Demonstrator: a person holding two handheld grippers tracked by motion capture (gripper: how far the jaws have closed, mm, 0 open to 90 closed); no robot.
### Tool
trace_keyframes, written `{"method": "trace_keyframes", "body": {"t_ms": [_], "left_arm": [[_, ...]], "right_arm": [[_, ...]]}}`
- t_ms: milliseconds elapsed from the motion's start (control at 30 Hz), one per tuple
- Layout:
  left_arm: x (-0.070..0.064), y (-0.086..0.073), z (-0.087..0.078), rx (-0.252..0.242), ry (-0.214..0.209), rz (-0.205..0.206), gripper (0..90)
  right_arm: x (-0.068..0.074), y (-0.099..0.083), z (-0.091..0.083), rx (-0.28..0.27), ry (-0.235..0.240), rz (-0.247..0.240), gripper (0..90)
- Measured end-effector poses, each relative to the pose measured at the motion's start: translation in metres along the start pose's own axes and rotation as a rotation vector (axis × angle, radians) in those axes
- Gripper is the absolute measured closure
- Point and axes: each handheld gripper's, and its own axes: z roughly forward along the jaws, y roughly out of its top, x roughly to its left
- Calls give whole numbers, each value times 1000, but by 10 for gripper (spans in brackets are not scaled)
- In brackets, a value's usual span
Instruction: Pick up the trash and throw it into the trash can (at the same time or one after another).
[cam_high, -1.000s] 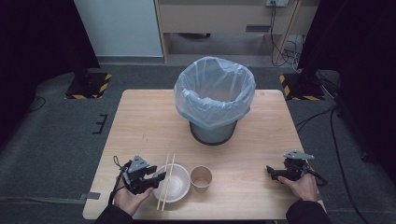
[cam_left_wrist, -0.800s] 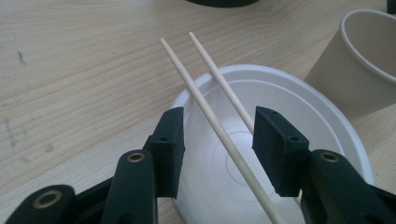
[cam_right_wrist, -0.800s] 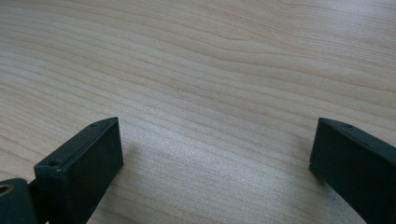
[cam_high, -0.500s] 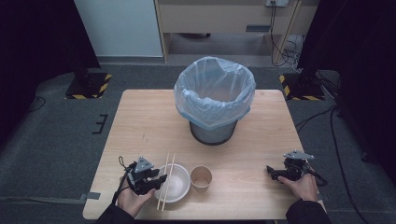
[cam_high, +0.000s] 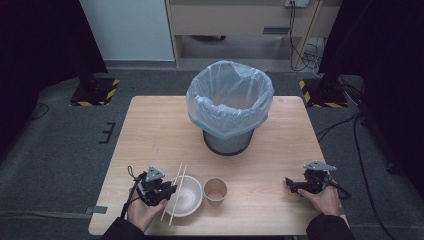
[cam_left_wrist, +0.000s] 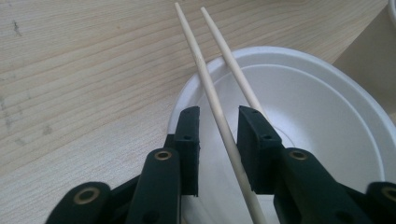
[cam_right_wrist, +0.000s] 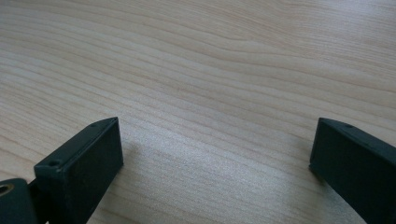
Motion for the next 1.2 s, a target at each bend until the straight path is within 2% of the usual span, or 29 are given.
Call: {"method": "trace_keyframes", "body": {"t_ms": [567, 867, 1200], "left_arm": [[-2, 1, 3, 21, -6, 17, 839], [-1, 2, 2, 25, -14, 22, 851], [0, 5, -6, -21, -25, 19, 852]], "right_arm": [[0, 0, 0, 0, 0, 0, 27], [0, 0, 0, 0, 1, -1, 28], [0, 0, 0, 0, 1, -2, 27]]}}
